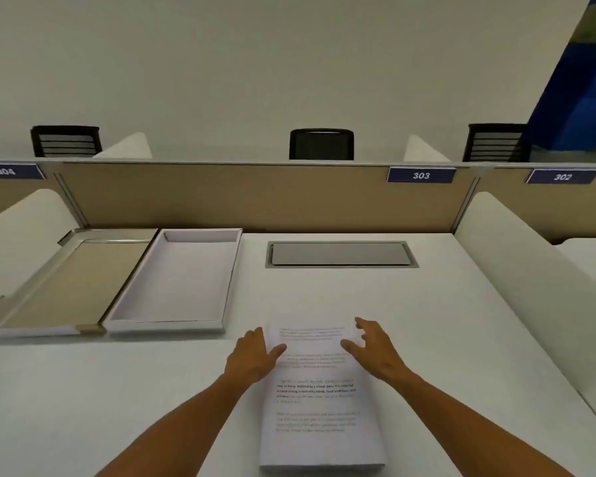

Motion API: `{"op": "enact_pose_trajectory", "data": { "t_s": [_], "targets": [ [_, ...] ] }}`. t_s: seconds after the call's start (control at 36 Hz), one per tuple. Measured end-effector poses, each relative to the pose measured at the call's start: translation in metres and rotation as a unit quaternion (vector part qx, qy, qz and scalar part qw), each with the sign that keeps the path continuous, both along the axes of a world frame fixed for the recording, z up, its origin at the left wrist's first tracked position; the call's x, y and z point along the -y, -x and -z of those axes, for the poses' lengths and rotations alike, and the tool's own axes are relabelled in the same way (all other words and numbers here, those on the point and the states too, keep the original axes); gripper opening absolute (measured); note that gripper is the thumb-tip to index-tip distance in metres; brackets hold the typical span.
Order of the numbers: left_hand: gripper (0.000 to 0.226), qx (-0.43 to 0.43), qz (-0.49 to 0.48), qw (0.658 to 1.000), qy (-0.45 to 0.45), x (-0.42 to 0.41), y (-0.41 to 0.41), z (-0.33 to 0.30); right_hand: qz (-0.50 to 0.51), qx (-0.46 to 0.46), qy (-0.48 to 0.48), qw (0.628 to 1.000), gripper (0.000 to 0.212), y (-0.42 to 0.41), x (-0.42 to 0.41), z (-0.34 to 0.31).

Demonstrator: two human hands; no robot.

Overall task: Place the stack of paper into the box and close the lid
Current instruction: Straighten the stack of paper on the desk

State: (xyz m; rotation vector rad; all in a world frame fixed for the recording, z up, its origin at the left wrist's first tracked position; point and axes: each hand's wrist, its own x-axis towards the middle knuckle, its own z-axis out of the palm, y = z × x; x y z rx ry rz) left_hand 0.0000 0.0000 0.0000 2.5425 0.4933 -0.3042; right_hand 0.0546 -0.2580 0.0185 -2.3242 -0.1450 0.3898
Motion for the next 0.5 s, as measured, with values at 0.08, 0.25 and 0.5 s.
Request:
{"op": "enact_pose_trajectory", "data": {
  "t_s": [0.08,0.25,0.5],
  "targets": [
    [0.085,-0.009,-0.024,0.999,0.036,0.006,0.008,0.007,0.030,-0.013,-0.004,0.999,0.074,0.009,0.000,0.003],
    [0.062,0.039,-0.073,0.994,0.077,0.023,0.019,0.012,0.096,-0.079,0.003,0.992,0.073,0.023,0.000,0.019],
    [0.069,0.016,-0.142,0.979,0.143,0.048,0.015,0.012,0.168,-0.188,-0.052,0.966,0.076,0.023,-0.002,0.036]
  ]
}}
